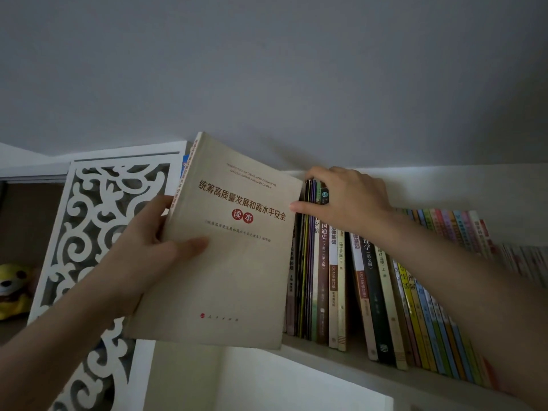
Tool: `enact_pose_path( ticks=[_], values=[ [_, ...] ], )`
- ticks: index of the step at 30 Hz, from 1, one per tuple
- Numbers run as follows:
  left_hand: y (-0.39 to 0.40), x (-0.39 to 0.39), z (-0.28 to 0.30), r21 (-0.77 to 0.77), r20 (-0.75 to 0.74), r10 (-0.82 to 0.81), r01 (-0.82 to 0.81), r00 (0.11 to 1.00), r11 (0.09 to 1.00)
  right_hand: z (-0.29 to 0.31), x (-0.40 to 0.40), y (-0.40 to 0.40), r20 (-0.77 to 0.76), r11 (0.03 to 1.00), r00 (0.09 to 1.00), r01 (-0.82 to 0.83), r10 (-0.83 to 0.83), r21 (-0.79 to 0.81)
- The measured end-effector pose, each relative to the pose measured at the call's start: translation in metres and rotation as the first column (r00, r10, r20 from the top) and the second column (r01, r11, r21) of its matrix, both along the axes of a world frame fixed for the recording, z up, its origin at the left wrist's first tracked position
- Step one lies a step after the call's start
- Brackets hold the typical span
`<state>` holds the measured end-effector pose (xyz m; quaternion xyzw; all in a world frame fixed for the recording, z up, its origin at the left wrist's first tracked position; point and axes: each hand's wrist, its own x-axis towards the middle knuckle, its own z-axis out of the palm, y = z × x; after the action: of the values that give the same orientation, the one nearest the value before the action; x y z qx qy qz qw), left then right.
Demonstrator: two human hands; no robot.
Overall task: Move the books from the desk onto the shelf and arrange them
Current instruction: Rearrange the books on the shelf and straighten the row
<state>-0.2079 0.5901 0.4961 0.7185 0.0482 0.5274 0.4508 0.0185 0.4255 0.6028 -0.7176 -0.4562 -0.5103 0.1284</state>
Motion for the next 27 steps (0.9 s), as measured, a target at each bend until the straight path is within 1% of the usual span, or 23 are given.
enact_pose_path(
  ticks=[2, 5, 8, 10, 12, 14, 16, 18, 22, 25, 27],
  values=[
    [-0.007, -0.003, 0.005, 0.043, -0.015, 0.045, -0.045, 0.999, 0.998, 0.002, -0.001, -0.001, -0.013, 1.0, 1.0, -0.005, 0.005, -0.008],
    [-0.019, -0.006, 0.01, 0.192, -0.025, 0.177, -0.169, 0.984, 0.967, 0.002, -0.002, 0.002, -0.016, 1.0, 1.0, 0.007, -0.007, -0.004],
    [-0.026, -0.012, 0.012, 0.27, -0.017, 0.208, -0.196, 0.978, 0.943, 0.001, 0.001, 0.003, -0.012, 1.0, 1.0, 0.005, -0.005, 0.015],
    [-0.02, -0.016, 0.012, 0.227, -0.02, 0.114, -0.107, 0.993, 0.968, 0.002, 0.002, 0.0, -0.029, 1.0, 0.999, -0.017, 0.017, 0.004],
    [-0.007, -0.017, 0.008, 0.12, -0.033, -0.052, 0.055, 0.998, 0.991, 0.004, 0.001, -0.003, -0.054, 0.999, 0.997, -0.049, 0.048, -0.016],
    [0.005, -0.014, 0.003, 0.013, -0.052, -0.192, 0.193, 0.98, 0.981, 0.005, 0.0, -0.005, -0.067, 0.997, 0.995, -0.077, 0.076, -0.023],
    [0.013, -0.008, -0.003, -0.063, -0.054, -0.28, 0.276, 0.959, 0.959, 0.005, -0.002, -0.004, -0.063, 0.997, 0.995, -0.076, 0.075, -0.015],
    [0.017, -0.002, -0.007, -0.095, -0.042, -0.313, 0.308, 0.949, 0.947, 0.004, -0.004, -0.001, -0.05, 0.999, 0.998, -0.049, 0.048, -0.007],
    [0.02, 0.002, -0.012, -0.06, -0.033, -0.31, 0.308, 0.95, 0.95, 0.002, -0.007, 0.0, -0.042, 1.0, 0.999, -0.017, 0.017, -0.006],
    [0.023, 0.003, -0.016, -0.021, 0.029, -0.323, 0.324, 0.946, 0.946, 0.002, -0.006, -0.003, -0.068, 0.999, 0.997, -0.033, 0.033, -0.004],
    [0.026, 0.008, -0.016, -0.023, 0.066, -0.339, 0.341, 0.939, 0.94, 0.004, -0.006, -0.005, -0.093, 0.998, 0.994, -0.06, 0.059, 0.0]
  ],
)
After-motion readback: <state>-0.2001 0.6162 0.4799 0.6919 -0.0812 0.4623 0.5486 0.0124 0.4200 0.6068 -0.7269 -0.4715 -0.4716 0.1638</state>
